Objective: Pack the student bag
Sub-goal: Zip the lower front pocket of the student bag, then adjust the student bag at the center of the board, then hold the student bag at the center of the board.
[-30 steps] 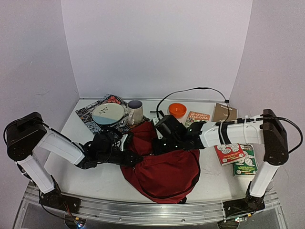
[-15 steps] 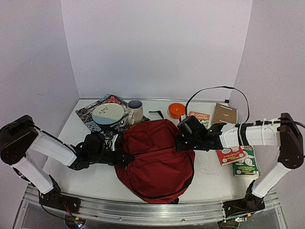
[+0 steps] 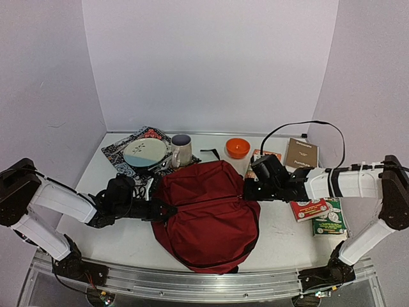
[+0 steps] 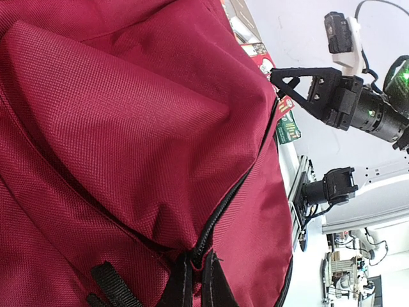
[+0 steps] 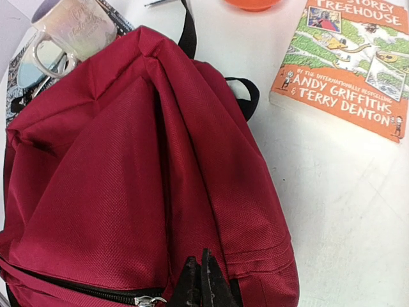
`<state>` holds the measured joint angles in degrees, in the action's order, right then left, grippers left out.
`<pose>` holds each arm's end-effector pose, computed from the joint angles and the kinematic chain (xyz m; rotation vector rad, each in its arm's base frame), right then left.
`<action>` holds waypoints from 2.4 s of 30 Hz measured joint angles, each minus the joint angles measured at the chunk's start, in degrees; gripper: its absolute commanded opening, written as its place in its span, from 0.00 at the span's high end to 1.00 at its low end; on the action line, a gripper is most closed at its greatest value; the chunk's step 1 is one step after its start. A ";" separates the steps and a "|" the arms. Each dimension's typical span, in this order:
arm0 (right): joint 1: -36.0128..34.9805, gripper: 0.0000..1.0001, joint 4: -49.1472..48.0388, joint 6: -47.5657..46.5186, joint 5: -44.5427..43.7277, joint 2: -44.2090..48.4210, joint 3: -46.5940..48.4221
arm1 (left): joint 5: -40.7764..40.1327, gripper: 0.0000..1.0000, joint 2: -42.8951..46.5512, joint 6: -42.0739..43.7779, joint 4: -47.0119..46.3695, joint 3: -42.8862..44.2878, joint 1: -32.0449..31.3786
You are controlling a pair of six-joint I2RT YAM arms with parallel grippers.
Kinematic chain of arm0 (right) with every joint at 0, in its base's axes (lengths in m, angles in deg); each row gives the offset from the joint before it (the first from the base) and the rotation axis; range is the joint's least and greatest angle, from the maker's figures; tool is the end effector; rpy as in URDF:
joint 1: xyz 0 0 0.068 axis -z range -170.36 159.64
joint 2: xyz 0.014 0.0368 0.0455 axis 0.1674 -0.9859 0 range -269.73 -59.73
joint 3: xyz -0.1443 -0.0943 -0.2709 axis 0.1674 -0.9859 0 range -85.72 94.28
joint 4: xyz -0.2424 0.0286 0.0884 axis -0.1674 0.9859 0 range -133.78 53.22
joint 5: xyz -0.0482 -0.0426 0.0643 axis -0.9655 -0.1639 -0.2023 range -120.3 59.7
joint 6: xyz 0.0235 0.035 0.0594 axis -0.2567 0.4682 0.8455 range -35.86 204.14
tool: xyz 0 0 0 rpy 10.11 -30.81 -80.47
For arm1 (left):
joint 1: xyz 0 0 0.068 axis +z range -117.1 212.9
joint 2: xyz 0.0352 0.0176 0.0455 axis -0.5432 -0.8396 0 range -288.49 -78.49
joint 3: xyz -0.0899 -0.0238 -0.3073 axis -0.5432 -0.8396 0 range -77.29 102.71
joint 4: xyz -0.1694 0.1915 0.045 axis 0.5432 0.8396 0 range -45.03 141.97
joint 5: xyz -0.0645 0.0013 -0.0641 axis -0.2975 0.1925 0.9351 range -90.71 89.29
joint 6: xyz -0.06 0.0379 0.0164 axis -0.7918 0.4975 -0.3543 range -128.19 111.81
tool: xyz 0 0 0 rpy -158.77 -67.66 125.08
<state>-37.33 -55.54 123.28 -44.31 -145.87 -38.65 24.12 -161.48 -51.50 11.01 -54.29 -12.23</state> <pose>0.2450 0.2409 0.2590 0.0133 2.1032 0.6840 0.1731 -0.2101 0.1877 0.3471 2.2575 -1.3427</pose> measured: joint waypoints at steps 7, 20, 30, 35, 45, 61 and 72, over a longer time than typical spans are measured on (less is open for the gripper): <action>0.46 1.00 0.47 -2.43 0.88 -3.12 2.03 | 1.27 1.00 -0.04 1.34 1.46 0.31 0.31; 3.06 0.97 5.35 -13.63 -5.60 -9.20 16.24 | 2.53 1.00 -3.89 5.46 5.42 9.89 -6.30; 4.11 0.68 6.19 -19.03 -5.07 -15.66 22.31 | 0.91 0.64 -9.21 5.27 6.46 14.51 -7.81; 2.75 0.57 8.00 -19.84 -2.37 -15.51 22.31 | -1.05 0.49 -8.30 5.00 7.15 13.96 -7.70; -10.22 0.43 12.72 -15.77 0.38 -10.85 21.46 | -5.87 0.33 1.00 4.40 15.38 10.17 -2.14; -13.71 0.35 15.66 -5.32 1.83 -13.39 14.25 | -16.84 0.45 1.52 7.66 31.02 9.99 2.09; -5.93 0.34 16.06 -8.72 -5.46 -20.70 16.97 | -10.00 0.92 -3.69 7.10 26.91 9.94 2.08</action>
<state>-43.26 -39.48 114.56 -49.77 -166.57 -21.67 14.12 -165.16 -44.40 37.92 -44.34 -10.15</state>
